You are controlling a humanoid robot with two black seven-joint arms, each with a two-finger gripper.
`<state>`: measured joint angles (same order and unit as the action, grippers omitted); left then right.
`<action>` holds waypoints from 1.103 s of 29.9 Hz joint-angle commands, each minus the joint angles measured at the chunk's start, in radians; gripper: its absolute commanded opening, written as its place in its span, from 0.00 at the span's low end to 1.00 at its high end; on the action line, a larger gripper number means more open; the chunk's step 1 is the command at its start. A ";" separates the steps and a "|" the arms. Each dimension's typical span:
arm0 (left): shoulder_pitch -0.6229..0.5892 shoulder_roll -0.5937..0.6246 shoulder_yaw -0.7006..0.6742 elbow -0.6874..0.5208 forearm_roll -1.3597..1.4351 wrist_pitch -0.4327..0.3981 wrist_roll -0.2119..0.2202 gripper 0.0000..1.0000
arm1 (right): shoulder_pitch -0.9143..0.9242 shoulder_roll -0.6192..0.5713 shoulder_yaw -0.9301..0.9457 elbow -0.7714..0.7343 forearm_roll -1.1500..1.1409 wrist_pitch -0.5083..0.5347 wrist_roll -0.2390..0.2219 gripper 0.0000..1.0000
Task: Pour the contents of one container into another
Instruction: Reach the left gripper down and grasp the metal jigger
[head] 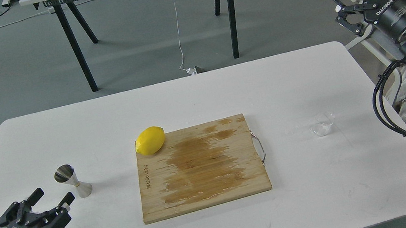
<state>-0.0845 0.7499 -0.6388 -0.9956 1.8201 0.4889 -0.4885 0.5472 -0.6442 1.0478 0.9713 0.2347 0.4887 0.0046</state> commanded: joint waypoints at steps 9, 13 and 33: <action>-0.040 -0.125 0.013 0.141 -0.005 0.000 0.000 0.98 | -0.001 -0.009 0.000 0.006 0.002 0.000 0.000 0.99; -0.087 -0.162 0.042 0.199 -0.010 0.000 0.000 0.98 | -0.001 -0.011 0.000 0.007 0.002 0.000 0.000 0.99; -0.222 -0.294 0.070 0.379 -0.024 0.000 0.000 0.94 | -0.001 -0.012 0.001 0.007 0.002 0.000 0.000 0.99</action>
<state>-0.2915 0.4742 -0.5691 -0.6448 1.7962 0.4887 -0.4886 0.5452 -0.6551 1.0478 0.9772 0.2363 0.4887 0.0046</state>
